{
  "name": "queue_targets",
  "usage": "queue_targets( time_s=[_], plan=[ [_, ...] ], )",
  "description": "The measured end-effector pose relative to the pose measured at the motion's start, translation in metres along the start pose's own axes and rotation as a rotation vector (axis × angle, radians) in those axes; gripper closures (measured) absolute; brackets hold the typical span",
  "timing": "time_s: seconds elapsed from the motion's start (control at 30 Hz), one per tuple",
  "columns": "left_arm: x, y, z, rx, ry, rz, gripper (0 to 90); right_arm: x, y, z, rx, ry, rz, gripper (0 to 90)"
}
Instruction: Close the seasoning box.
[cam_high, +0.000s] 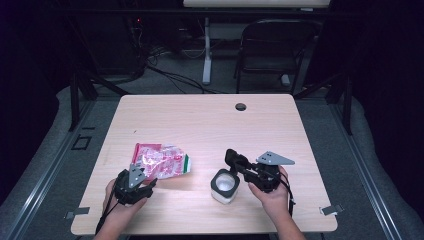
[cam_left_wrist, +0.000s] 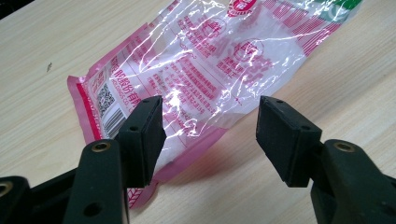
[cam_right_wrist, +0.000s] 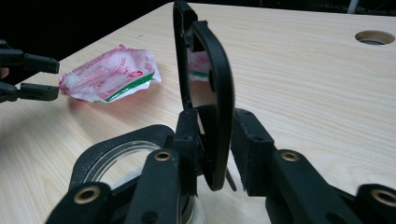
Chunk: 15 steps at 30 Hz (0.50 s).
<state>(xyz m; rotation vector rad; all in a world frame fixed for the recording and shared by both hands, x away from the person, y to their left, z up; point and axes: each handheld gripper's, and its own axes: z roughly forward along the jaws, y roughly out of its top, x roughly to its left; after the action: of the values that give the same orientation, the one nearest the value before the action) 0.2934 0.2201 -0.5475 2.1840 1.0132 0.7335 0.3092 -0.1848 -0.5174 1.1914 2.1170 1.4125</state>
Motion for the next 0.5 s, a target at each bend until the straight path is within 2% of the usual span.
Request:
queue_targets(
  time_s=[0.13, 0.5],
  plan=[
    [-0.0017, 0.0014, 0.0016, -0.003, -0.001, 0.008, 41.5, 0.0024, -0.0008, -0.0005, 0.004, 0.0, -0.02, 79.0],
    [-0.0025, 0.0022, 0.0033, 0.003, -0.01, 0.012, 41.5, 0.0052, -0.0012, -0.0022, 0.004, -0.014, -0.065, 80.5]
  ],
)
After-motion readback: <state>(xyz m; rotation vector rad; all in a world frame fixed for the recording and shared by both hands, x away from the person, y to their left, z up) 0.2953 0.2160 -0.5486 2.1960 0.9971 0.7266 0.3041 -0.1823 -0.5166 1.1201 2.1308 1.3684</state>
